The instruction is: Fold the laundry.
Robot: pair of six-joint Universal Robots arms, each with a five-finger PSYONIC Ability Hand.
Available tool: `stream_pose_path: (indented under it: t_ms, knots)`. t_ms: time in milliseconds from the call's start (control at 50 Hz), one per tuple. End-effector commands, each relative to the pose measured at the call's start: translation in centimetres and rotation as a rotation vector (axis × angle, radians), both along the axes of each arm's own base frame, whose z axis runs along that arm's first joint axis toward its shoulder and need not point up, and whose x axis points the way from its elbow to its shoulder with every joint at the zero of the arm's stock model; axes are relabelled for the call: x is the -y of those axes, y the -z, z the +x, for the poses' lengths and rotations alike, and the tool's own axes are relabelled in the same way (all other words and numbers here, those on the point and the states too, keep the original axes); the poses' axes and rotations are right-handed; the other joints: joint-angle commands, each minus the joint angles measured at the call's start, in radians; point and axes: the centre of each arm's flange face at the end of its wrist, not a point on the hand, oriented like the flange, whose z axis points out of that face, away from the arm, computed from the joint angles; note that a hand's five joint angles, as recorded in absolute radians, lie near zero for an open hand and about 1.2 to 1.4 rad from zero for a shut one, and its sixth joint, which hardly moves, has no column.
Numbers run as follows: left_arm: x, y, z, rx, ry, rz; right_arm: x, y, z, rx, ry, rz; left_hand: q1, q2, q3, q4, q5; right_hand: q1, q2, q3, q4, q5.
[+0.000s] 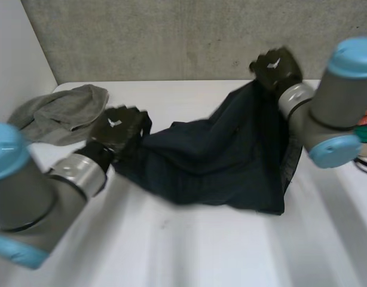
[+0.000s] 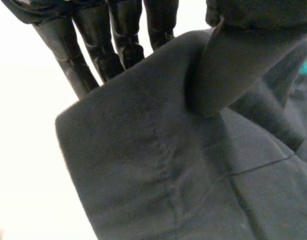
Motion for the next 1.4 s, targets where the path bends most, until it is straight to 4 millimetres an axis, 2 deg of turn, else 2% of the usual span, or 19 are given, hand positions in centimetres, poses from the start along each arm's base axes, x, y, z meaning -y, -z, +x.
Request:
stream_pose_path:
  t_ms: [20,120,200,220,300,500,600,740,780,800,820,860,920,940,1000,1040,1220,1320,1400]
  knots:
    - [4.1,5.7,-1.3,0.121,-0.21,0.055,2.8,6.9,1.5,-0.023,-0.003,0.078,-0.594,-0.61,-0.604,-0.614,-0.562,-0.939,-1.001,-1.013,-1.024,-1.012]
    - [3.8,3.6,-1.1,0.152,-0.213,-0.02,2.3,5.6,0.5,-0.006,0.049,0.106,-0.787,-0.802,-0.796,-0.807,-0.755,-0.939,-1.001,-1.013,-1.024,-1.012]
    - [1.9,1.1,0.0,0.154,-0.212,-0.069,-0.7,1.1,-1.1,0.011,0.069,0.151,-0.814,-0.83,-0.824,-0.834,-0.782,-0.939,-1.001,-1.013,-1.024,-1.012]
    - [1.3,0.7,0.2,0.153,-0.206,-0.078,-2.5,-1.1,-1.9,0.021,0.07,0.166,-0.814,-0.829,-0.824,-0.834,-0.782,-0.939,-1.001,-1.013,-1.024,-1.012]
    - [-0.5,-0.6,1.3,0.151,-0.181,-0.1,-5.7,-3.3,-3.4,0.027,0.082,0.244,-0.761,-0.777,-0.771,-0.781,-0.729,-0.939,-1.001,-1.013,-1.024,-1.012]
    - [-1.2,3.0,3.6,0.251,-0.068,-0.018,-11.6,2.5,-5.0,-0.028,0.006,0.64,-0.514,-0.53,-0.524,-0.534,-0.482,-0.939,-1.001,-1.013,-1.024,-1.012]
    - [-0.3,6.2,3.4,0.305,-0.047,0.056,-11.9,4.6,-4.6,-0.017,-0.031,0.636,-0.529,-0.545,-0.539,-0.549,-0.497,-0.9,-0.962,-0.973,-0.984,-0.973]
    - [1.8,9.6,2.5,0.366,-0.03,0.104,-9.9,10.2,-3.7,-0.03,-0.025,0.641,-0.517,-0.533,-0.527,-0.538,-0.485,-0.747,-0.809,-0.821,-0.832,-0.82]
    - [2.0,10.0,2.3,0.377,-0.023,0.105,-9.6,10.8,-3.6,-0.041,-0.018,0.629,-0.363,-0.378,-0.373,-0.383,-0.331,-0.528,-0.59,-0.601,-0.612,-0.601]
    - [1.9,10.3,2.1,0.385,-0.018,0.106,-9.4,10.8,-3.6,-0.04,-0.015,0.617,0.028,0.012,0.018,0.008,0.06,-0.323,-0.385,-0.397,-0.408,-0.396]
    - [1.9,10.3,2.0,0.386,-0.017,0.102,-8.8,10.5,-3.5,-0.028,-0.008,0.58,0.214,0.199,0.205,0.194,0.247,0.276,0.214,0.203,0.192,0.204]
    - [2.0,9.8,1.9,0.381,-0.028,0.079,-8.1,9.8,-3.6,-0.011,0.004,0.532,0.216,0.201,0.207,0.196,0.248,0.282,0.22,0.209,0.198,0.21]
    - [2.2,7.1,1.7,0.355,-0.062,0.005,-7.4,8.8,-3.6,0.005,0.016,0.471,0.216,0.201,0.207,0.196,0.248,0.282,0.22,0.209,0.198,0.21]
    - [2.3,3.7,1.6,0.306,-0.095,-0.084,-7.4,7.9,-3.6,0.013,0.014,0.444,0.216,0.201,0.207,0.196,0.248,0.282,0.22,0.209,0.198,0.21]
    - [2.2,-1.4,1.6,0.218,-0.14,-0.241,-7.7,1.1,-3.6,0.075,-0.005,0.266,0.216,0.201,0.207,0.196,0.248,0.282,0.22,0.209,0.198,0.21]
    - [1.7,-6.5,1.8,0.106,-0.168,-0.397,-8.5,-4.4,-4.0,0.128,-0.021,0.126,0.216,0.201,0.207,0.196,0.248,0.282,0.22,0.209,0.198,0.21]
    - [-3.8,-24.8,4.8,-0.31,-0.202,-0.822,-12.7,-19.9,-5.5,0.254,-0.054,-0.223,0.216,0.201,0.207,0.196,0.248,0.282,0.22,0.209,0.198,0.21]
    - [-5.2,-29.3,5.7,-0.394,-0.215,-0.922,-15.6,-25.8,-6.4,0.293,-0.068,-0.331,0.216,0.201,0.207,0.196,0.248,0.282,0.22,0.209,0.198,0.21]
    - [-4.7,-31.0,5.7,-0.419,-0.233,-0.955,-15.7,-26.6,-6.4,0.304,-0.074,-0.331,0.216,0.201,0.207,0.196,0.248,0.282,0.22,0.209,0.198,0.21]
